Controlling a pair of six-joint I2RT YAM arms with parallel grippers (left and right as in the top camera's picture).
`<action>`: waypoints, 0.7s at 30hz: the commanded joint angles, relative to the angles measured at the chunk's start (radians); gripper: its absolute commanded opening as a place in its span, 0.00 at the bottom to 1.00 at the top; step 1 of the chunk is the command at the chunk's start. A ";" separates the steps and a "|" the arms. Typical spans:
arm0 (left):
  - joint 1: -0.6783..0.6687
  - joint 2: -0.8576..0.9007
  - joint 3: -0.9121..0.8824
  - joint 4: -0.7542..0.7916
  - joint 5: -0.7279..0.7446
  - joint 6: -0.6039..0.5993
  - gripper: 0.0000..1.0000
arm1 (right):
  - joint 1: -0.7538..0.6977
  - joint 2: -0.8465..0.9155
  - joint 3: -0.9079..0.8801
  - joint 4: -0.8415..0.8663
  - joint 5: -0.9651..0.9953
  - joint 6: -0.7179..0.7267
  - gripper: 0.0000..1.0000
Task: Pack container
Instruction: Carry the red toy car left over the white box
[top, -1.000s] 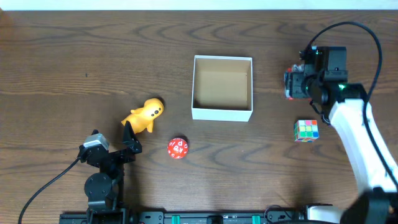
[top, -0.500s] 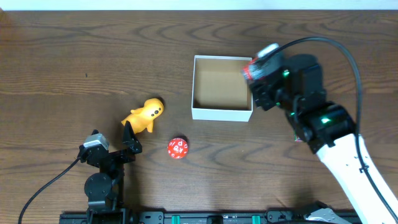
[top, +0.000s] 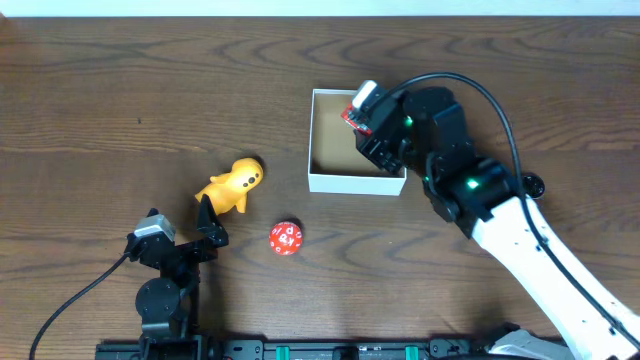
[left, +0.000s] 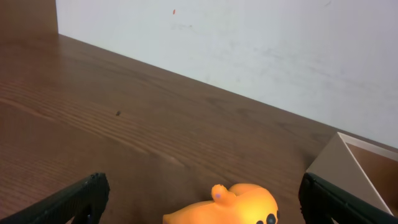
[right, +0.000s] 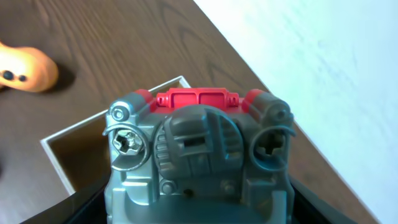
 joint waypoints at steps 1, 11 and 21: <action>-0.001 -0.007 -0.021 -0.037 -0.008 0.016 0.98 | 0.009 0.047 0.020 0.044 0.006 -0.138 0.62; -0.001 -0.007 -0.021 -0.037 -0.008 0.016 0.98 | 0.007 0.204 0.020 0.124 0.008 -0.372 0.64; -0.002 -0.007 -0.021 -0.037 -0.008 0.016 0.98 | -0.007 0.337 0.020 0.175 0.096 -0.372 0.65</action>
